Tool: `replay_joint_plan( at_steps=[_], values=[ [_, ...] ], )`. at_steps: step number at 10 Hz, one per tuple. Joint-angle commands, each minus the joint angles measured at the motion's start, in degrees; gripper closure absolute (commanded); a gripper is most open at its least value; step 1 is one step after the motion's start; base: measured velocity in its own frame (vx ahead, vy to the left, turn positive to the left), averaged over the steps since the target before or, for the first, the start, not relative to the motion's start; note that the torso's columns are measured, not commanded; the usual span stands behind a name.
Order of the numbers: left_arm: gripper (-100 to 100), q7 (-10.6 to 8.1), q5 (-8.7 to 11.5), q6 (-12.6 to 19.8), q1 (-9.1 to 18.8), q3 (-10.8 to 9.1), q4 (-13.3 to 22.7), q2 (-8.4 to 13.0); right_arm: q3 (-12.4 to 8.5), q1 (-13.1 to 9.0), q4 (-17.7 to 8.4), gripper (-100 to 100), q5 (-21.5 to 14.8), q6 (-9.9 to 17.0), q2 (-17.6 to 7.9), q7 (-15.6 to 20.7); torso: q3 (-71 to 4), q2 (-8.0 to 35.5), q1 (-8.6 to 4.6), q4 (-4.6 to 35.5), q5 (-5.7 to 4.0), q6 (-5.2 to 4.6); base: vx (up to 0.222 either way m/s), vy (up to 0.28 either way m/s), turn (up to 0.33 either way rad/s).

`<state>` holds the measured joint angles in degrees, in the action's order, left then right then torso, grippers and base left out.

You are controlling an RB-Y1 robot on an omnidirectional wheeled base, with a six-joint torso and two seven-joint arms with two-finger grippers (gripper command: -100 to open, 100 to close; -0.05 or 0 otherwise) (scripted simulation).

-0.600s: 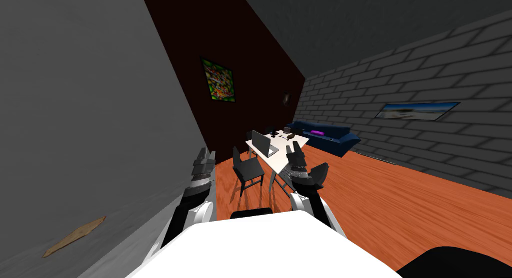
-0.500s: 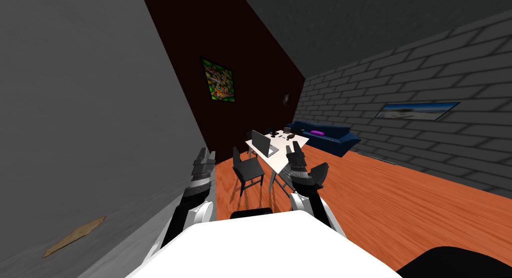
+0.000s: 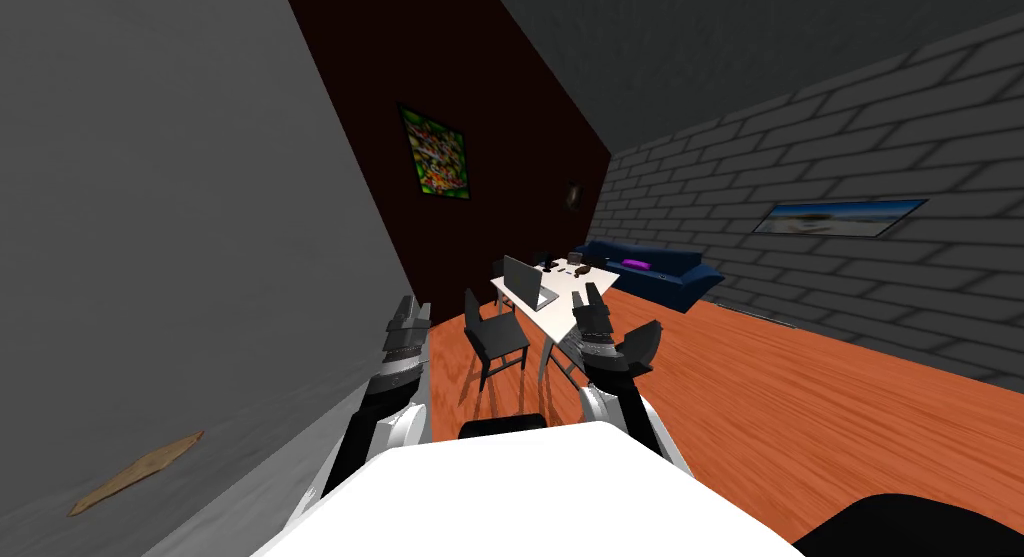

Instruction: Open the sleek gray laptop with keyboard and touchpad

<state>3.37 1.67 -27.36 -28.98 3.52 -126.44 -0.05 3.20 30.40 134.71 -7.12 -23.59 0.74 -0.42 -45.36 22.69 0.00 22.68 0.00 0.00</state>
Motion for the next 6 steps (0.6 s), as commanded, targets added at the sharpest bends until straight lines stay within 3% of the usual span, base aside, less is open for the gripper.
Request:
replay_joint_plan(
  at_steps=[1, 3, 4, 6],
  values=[
    [0, 0.0, 0.0, 0.0, 0.0, 0.0, 0.0, 0.0, 0.0, 0.0, 0.0, 0, 0.0, 0.0, 0.0, 0.0, -8.5, 4.2, 0.0, 4.2, 0.0, 0.0, 0.0, 0.0, 0.0],
    [0, 0.0, 0.0, 0.0, 0.0, 0.0, 0.0, 0.0, 0.0, 0.0, 0.0, 0, 0.0, 0.0, 0.0, 0.0, -25.4, 12.7, 0.0, 12.7, 0.0, 0.0, 0.0, 0.0, 0.0],
    [0, 0.0, 0.0, 0.0, 0.0, 0.0, 0.0, 0.0, -0.4, -0.1, -0.1, -100, -0.8, -0.1, -2.3, 0.5, -33.8, 16.9, 0.0, 16.9, 0.0, 0.0, 0.008, 0.0, 0.033],
    [0, 0.0, 0.0, 0.0, 0.0, 0.0, 0.0, 0.0, -1.4, -0.2, -0.4, -100, -2.6, -0.3, -5.3, 1.6, -38.9, 19.4, -0.01, 19.4, 0.0, 0.0, 0.008, -0.003, 0.059]
  ],
)
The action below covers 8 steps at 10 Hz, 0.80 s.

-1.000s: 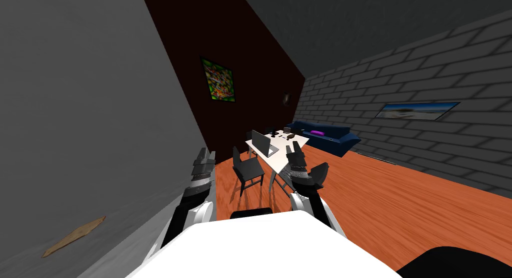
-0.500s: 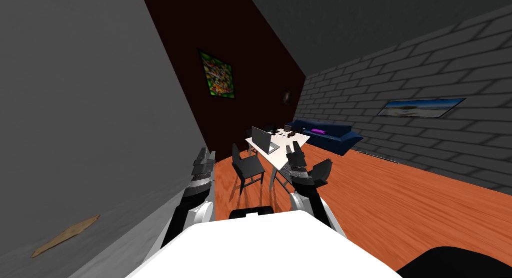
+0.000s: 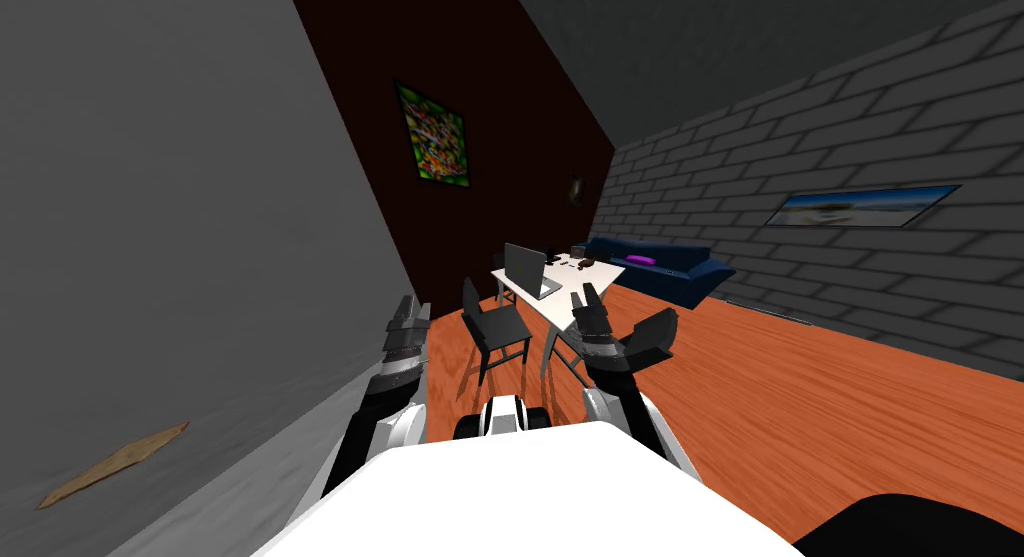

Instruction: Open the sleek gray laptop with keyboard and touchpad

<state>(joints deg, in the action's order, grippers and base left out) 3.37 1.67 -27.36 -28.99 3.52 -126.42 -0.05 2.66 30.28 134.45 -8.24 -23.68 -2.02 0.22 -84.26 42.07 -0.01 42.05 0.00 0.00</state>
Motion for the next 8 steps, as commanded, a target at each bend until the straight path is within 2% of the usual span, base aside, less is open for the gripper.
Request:
replay_joint_plan(
  at_steps=[1, 5, 6, 7, 8],
  values=[
    [0, 0.0, 0.0, 0.0, 0.0, 0.0, 0.0, 0.0, -1.6, -0.2, -0.3, -100, -2.7, -0.4, -4.0, 1.7, -0.3, 0.1, 0.0, 0.2, 0.0, 0.0, 0.012, -0.006, 0.084],
    [0, 0.0, 0.0, 0.0, 0.0, 0.0, 0.0, 0.0, -5.5, -0.6, -1.0, -100, -9.5, -1.3, -8.3, 6.0, -0.3, 0.2, 0.02, 0.2, 0.0, 0.0, 0.021, -0.009, 0.117],
    [0, 0.0, 0.0, 0.0, 0.0, 0.0, 0.0, 0.0, -6.7, -0.7, -1.1, -100, -11.2, -1.6, -9.1, 7.4, -0.3, 0.2, 0.0, 0.2, 0.0, 0.0, 0.031, -0.011, 0.139],
    [0, 0.0, 0.0, 0.0, 0.0, 0.0, 0.0, 0.0, -6.7, -0.7, -1.1, -100, -12.0, -1.6, -9.1, 7.4, -0.3, 0.2, 0.01, 0.2, 0.0, 0.0, 0.02, -0.01, 0.028],
    [0, 0.0, 0.0, 0.0, 0.0, 0.0, 0.0, 0.0, -8.0, -0.8, -1.2, -100, -14.2, -1.9, -9.8, 8.8, -0.3, 0.2, 0.02, 0.2, 0.01, -0.02, 0.012, -0.009, 0.087]
  ],
)
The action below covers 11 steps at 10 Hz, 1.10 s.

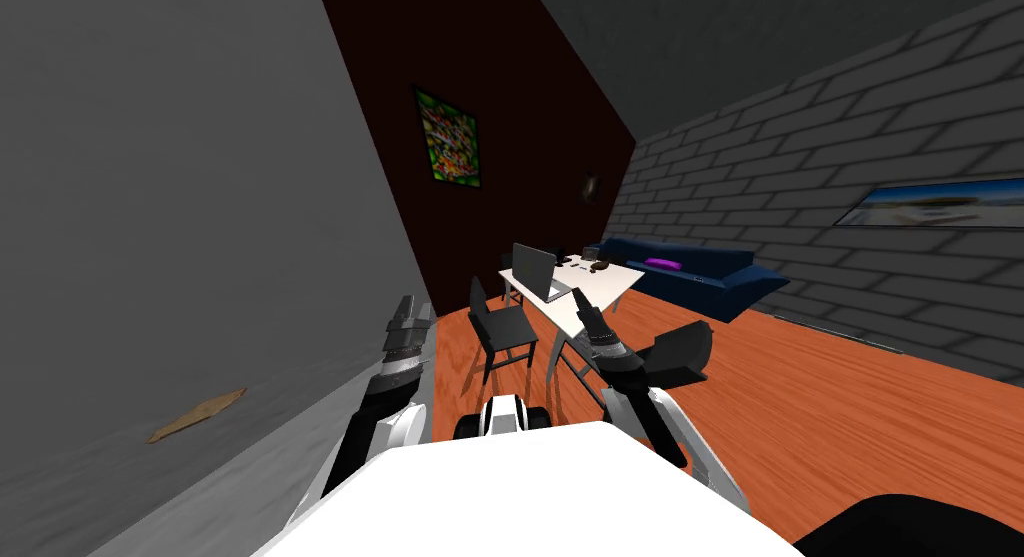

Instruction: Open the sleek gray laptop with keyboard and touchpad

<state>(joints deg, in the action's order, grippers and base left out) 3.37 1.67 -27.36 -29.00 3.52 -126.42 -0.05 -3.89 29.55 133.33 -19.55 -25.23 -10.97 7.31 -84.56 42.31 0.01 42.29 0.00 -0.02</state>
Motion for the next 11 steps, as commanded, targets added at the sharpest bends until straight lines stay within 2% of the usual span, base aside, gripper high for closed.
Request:
replay_joint_plan(
  at_steps=[1, 2, 3, 4, 5, 6, 7, 8, 9, 10, 11],
  values=[
    [0, 0.0, 0.0, 0.0, 0.0, 0.0, 0.0, 0.0, -2.8, -0.2, -0.2, -100, -4.5, -0.7, -1.4, 3.2, 0.0, 0.0, 0.0, 0.0, 0.0, 0.03, 0.02, -0.011, 0.142],
    [0, 0.0, 0.0, 0.0, 0.0, 0.0, 0.0, 0.0, -2.8, -0.2, -0.2, -100, -5.5, -0.7, -1.4, 3.2, 0.0, 0.0, -0.01, 0.0, 0.0, 0.03, 0.018, -0.01, 0.063],
    [0, 0.0, 0.0, 0.0, 0.0, 0.0, 0.0, 0.0, -4.2, -0.3, -0.3, -100, -7.6, -1.1, -2.0, 4.7, 0.0, 0.0, 0.0, 0.0, 0.0, 0.01, 0.018, -0.005, 0.118],
    [0, 0.0, 0.0, 0.0, 0.0, 0.0, 0.0, 0.0, -4.2, -0.3, -0.3, -100, -8.0, -1.1, -2.0, 4.7, 0.0, 0.0, 0.01, 0.0, 0.0, 0.03, 0.013, -0.007, 0.055],
    [0, 0.0, 0.0, 0.0, 0.0, 0.0, 0.0, 0.0, -5.7, -0.5, -0.4, -100, -10.3, -1.4, -2.4, 6.3, 0.0, 0.0, 0.0, 0.0, 0.0, 0.01, 0.015, -0.009, 0.116],
    [0, 0.0, 0.0, 0.0, 0.0, 0.0, 0.0, 0.0, -5.7, -0.5, -0.4, -100, -10.7, -1.4, -2.4, 6.3, 0.0, 0.0, -0.01, 0.0, 0.0, 0.03, 0.015, -0.01, 0.056],
    [0, 0.0, 0.0, 0.0, 0.0, 0.0, 0.0, 0.0, -7.2, -0.6, -0.6, -100, -13.0, -1.8, -2.8, 7.9, 0.0, 0.0, -0.02, 0.0, -0.01, 0.01, 0.019, -0.01, 0.11],
    [0, 0.0, 0.0, 0.0, 0.0, 0.0, 0.0, 0.0, -7.2, -0.6, -0.6, -100, -13.4, -1.8, -2.8, 7.9, 0.0, 0.0, -0.01, 0.0, 0.0, 0.03, 0.015, -0.011, 0.059],
    [0, 0.0, 0.0, 0.0, 0.0, 0.0, 0.0, 0.0, -8.7, -0.7, -0.7, -100, -15.7, -2.2, -3.2, 9.6, 0.0, 0.0, -0.01, 0.0, 0.0, 0.01, 0.021, -0.006, 0.116],
    [0, 0.0, 0.0, 0.0, 0.0, 0.0, 0.0, 0.0, -8.7, -0.7, -0.7, -100, -16.2, -2.2, -3.2, 9.6, 0.0, 0.0, 0.0, 0.0, 0.0, 0.03, 0.017, -0.009, 0.066],
    [0, 0.0, 0.0, 0.0, 0.0, 0.0, 0.0, 0.0, -10.3, -0.9, -0.8, -100, -18.5, -2.6, -3.7, 11.4, 0.0, 0.0, -0.01, 0.0, 0.0, 0.01, 0.016, -0.012, 0.098]
  ],
)
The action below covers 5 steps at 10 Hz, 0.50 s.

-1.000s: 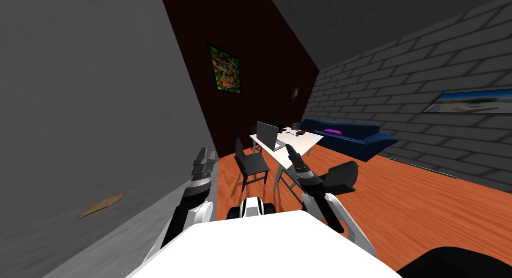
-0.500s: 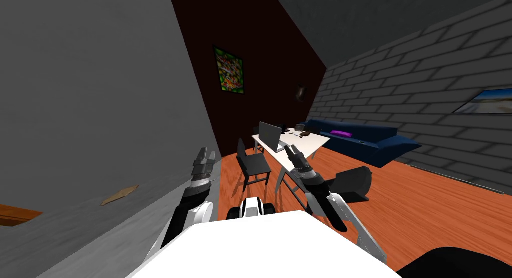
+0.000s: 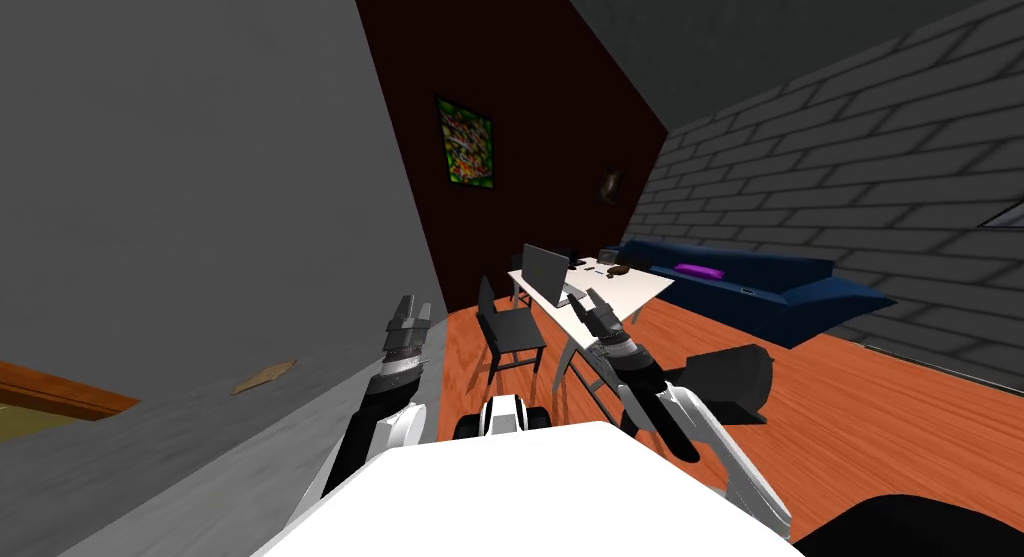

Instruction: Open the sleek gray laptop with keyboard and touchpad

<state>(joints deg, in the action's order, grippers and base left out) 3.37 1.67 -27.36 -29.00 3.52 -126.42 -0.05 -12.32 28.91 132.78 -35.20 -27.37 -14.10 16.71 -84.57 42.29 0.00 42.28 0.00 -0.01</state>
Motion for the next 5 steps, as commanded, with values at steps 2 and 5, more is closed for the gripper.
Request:
replay_joint_plan(
  at_steps=[2, 5],
  values=[
    [0, 0.0, 0.0, 0.0, 0.0, 0.0, 0.0, 0.0, -3.5, -0.4, -0.4, -100, -5.6, -0.9, -1.0, 3.8, 0.0, 0.0, -0.01, 0.0, -0.01, 0.01, 0.017, -0.012, 0.108],
    [0, 0.0, 0.0, 0.0, 0.0, 0.0, 0.0, 0.0, -5.1, -0.6, -0.6, -100, -9.3, -1.3, -1.4, 5.6, 0.0, 0.0, 0.0, 0.0, 0.0, 0.02, 0.016, -0.011, 0.077]
  ],
)
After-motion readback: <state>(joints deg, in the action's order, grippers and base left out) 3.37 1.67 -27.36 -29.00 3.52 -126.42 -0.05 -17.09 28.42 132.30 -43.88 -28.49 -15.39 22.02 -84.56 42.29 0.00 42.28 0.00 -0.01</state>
